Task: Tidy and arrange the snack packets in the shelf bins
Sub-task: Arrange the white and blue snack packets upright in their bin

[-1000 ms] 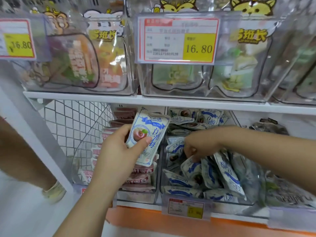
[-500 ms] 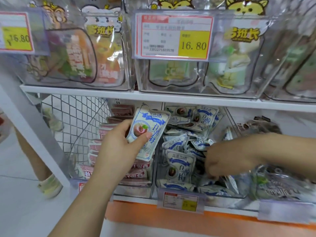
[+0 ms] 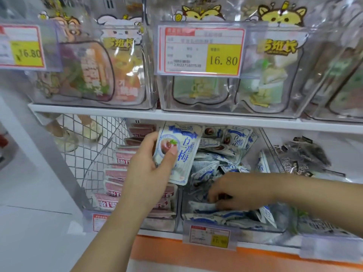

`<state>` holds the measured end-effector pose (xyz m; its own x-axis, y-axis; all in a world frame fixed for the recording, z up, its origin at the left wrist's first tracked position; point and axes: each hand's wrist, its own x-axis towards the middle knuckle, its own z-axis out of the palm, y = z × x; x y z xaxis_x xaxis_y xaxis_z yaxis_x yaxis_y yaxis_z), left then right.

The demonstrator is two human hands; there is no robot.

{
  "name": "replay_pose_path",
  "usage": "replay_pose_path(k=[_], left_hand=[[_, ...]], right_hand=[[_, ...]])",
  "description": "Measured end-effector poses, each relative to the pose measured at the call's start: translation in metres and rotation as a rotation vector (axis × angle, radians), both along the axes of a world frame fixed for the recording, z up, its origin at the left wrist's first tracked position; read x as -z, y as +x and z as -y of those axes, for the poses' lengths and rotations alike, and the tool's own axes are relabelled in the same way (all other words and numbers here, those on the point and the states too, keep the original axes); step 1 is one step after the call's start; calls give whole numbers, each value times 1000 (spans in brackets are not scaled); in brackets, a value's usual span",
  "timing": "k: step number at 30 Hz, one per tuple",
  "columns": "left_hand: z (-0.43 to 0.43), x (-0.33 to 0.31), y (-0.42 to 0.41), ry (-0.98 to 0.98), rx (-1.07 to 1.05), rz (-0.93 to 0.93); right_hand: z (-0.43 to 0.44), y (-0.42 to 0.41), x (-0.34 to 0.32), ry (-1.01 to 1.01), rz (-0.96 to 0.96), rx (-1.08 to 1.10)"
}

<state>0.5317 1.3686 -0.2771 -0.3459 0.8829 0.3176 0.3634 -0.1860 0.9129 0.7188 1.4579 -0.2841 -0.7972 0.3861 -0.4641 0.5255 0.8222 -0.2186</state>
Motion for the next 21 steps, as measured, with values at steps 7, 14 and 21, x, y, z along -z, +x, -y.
replay_pose_path(k=[7, 14, 21], left_hand=[[-4, 10, 19, -181, 168, -107], [-8, 15, 41, -210, 220, -582], [-8, 15, 40, -322, 332, -988]], right_hand=[[13, 20, -8, -99, -30, -9], [26, 28, -13, -92, -12, 19], [26, 33, -13, -136, -57, 43]])
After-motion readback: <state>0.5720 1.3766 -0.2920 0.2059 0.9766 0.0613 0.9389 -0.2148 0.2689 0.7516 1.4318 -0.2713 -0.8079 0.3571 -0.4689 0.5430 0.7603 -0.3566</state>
